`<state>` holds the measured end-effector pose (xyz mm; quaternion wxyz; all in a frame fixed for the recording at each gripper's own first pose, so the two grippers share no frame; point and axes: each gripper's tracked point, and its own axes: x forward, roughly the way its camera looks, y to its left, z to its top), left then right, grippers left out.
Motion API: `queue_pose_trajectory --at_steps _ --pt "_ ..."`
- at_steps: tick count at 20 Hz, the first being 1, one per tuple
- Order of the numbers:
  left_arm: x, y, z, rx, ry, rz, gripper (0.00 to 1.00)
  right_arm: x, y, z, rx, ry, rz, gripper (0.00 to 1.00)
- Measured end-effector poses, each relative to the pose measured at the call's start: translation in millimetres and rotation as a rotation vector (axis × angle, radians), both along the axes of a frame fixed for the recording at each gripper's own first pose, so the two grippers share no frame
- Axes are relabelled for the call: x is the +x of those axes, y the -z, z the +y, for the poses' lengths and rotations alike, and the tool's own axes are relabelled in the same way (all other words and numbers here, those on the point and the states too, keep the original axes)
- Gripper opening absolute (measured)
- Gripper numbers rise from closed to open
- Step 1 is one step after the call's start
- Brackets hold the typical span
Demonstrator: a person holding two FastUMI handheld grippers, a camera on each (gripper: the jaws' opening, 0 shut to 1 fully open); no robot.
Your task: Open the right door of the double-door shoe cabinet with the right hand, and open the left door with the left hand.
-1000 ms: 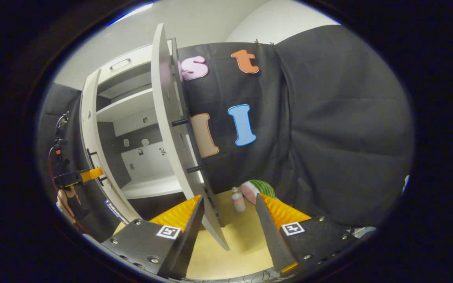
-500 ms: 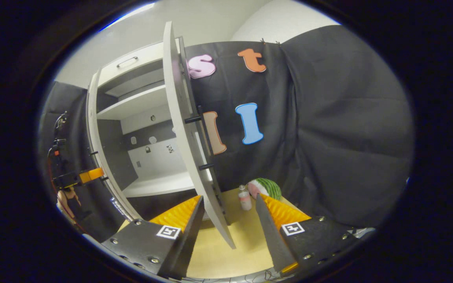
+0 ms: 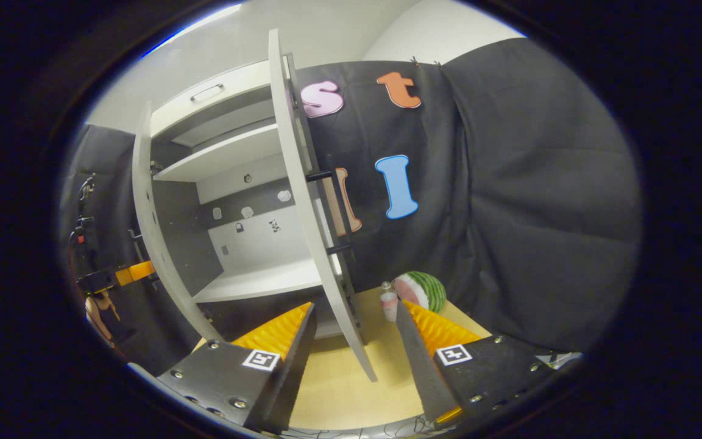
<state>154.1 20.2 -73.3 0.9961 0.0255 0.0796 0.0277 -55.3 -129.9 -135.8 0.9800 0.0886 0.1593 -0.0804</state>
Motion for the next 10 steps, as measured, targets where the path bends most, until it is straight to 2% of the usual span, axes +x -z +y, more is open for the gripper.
queue_pose_trajectory --at_steps 10 --pt "-3.8 -1.1 18.3 0.008 -0.071 -0.008 0.12 2.6 4.0 8.3 0.016 -0.021 0.007 0.78"
